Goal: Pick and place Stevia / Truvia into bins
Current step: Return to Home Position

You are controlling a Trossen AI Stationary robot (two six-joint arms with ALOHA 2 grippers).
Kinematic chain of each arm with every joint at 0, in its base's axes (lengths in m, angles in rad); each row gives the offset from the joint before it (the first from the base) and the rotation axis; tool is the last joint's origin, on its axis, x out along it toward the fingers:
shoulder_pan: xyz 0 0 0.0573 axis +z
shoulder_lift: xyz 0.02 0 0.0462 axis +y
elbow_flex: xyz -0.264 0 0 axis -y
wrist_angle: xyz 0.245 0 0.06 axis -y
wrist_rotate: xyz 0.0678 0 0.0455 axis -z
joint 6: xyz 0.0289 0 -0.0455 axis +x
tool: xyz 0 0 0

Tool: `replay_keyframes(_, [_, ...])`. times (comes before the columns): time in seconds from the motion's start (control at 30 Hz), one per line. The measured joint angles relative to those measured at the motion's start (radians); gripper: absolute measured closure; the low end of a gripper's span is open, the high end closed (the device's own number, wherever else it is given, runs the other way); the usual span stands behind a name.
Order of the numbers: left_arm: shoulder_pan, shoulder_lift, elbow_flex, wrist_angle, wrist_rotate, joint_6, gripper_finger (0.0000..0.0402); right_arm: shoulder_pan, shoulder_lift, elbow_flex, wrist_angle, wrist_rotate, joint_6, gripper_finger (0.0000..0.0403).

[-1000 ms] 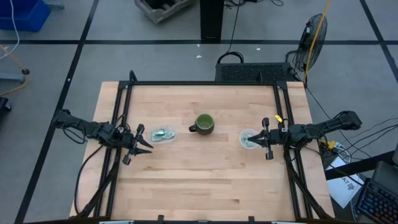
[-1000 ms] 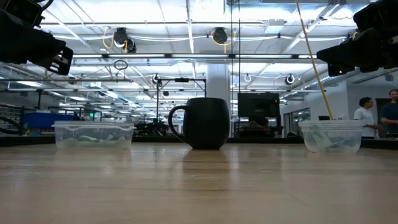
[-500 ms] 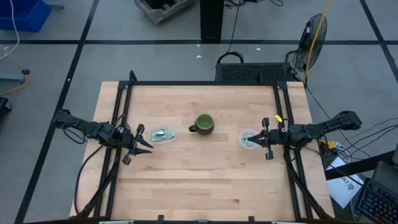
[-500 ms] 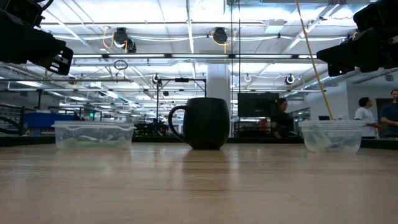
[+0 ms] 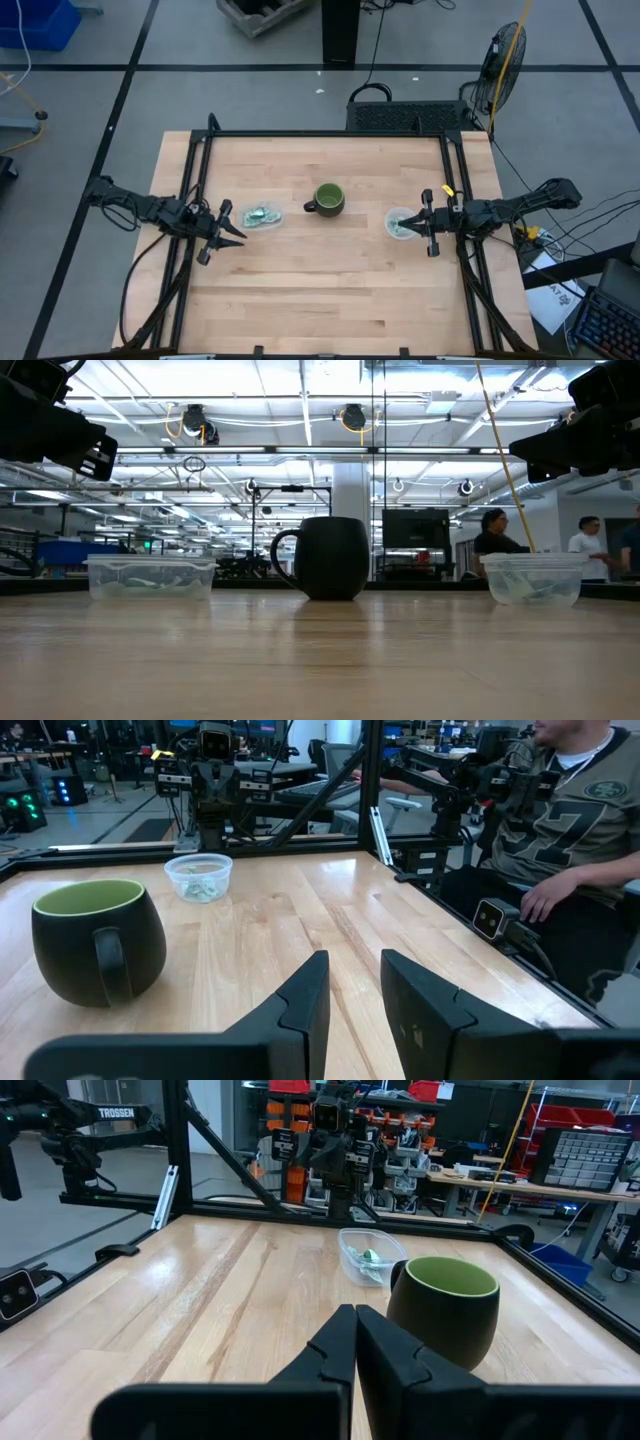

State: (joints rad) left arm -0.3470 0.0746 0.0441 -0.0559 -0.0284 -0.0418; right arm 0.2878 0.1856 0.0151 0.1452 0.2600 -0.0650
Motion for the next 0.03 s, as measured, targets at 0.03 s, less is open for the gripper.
replay_keyframes(0.03, [0.000, 0.000, 0.000, 0.000, 0.000, 0.000, 0.0304, 0.000, 0.000, 0.000, 0.000, 0.000, 0.000, 0.0399])
